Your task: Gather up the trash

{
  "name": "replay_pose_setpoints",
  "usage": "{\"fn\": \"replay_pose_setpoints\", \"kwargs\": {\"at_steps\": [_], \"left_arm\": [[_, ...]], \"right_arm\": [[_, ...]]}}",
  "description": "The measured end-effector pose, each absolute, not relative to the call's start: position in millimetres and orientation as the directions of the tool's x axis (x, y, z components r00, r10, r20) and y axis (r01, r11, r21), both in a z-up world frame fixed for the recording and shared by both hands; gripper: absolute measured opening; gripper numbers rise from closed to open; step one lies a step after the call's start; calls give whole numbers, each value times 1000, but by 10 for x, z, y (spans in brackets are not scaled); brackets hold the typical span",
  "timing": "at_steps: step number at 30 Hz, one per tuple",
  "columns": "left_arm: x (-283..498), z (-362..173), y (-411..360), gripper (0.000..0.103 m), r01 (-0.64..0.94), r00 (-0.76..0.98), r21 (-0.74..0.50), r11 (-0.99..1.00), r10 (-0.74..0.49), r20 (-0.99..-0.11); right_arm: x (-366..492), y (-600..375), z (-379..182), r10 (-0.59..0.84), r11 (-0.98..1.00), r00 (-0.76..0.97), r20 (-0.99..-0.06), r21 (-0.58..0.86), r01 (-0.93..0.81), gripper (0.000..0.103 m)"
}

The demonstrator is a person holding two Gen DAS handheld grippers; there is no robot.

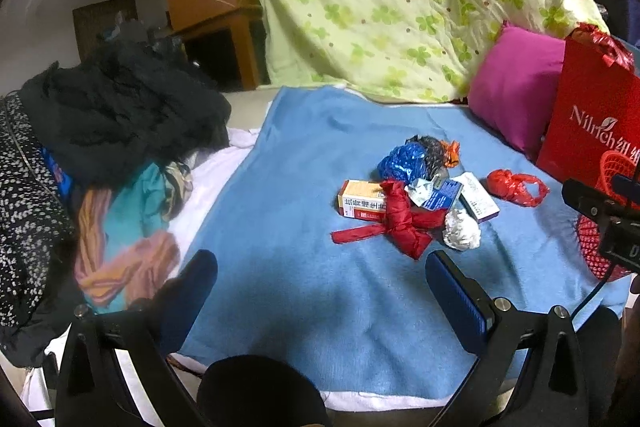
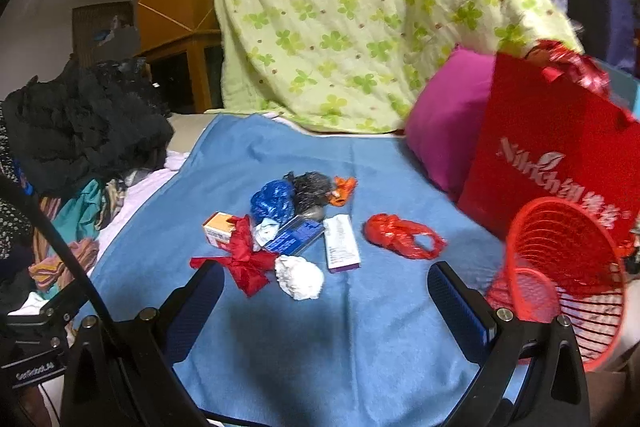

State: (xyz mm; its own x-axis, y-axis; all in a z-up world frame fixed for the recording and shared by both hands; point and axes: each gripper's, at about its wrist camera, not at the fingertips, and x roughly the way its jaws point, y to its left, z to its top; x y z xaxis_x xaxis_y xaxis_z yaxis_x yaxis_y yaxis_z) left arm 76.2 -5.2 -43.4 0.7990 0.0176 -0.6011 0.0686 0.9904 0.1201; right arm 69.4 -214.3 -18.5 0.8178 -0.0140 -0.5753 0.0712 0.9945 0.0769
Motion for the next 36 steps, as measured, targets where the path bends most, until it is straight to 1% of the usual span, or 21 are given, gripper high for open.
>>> {"fn": "replay_pose_setpoints", "kwargs": {"at_steps": [3, 9, 12, 16, 18, 22, 26, 29, 36], "left_arm": [[1019, -632, -31, 103, 73, 765, 100, 992, 9, -645], [1517, -1054, 7, 103, 71, 687, 52, 996, -11, -727], [1710, -1176, -37, 103, 76, 674, 49, 996, -15, -739], [1831, -1255, -71, 103, 82, 678, 47, 996, -21, -734], [1831, -1278, -104, 103, 84, 684, 54, 995, -18, -729], [1780, -1201, -151, 103, 82, 697, 73, 994, -5, -717], [1682, -1028, -195, 103, 87, 717, 77, 993, -9, -697], [1514, -853, -227, 103, 97, 747, 80, 992, -19, -664], [1155, -564, -205, 103, 103, 787, 78, 992, -33, -616]], "right_arm": [[938, -2294, -432, 62, 989, 782, -621, 145, 36, 103], [1355, -2519, -939, 109, 982, 710, -695, 184, 29, 103], [1539, -2665, -1080, 146, 969, 692, -707, 243, 43, 103], [1676, -2751, -1132, 166, 960, 700, -695, 275, 46, 103], [1666, -2763, -1124, 195, 953, 705, -682, 302, 28, 103], [1549, -2718, -1029, 202, 952, 726, -657, 305, 11, 102], [1334, -2608, -765, 181, 962, 758, -627, 272, -5, 103], [1146, -2541, -557, 176, 965, 775, -607, 262, -14, 103], [715, -2382, -188, 161, 973, 800, -578, 227, -32, 103]]}}
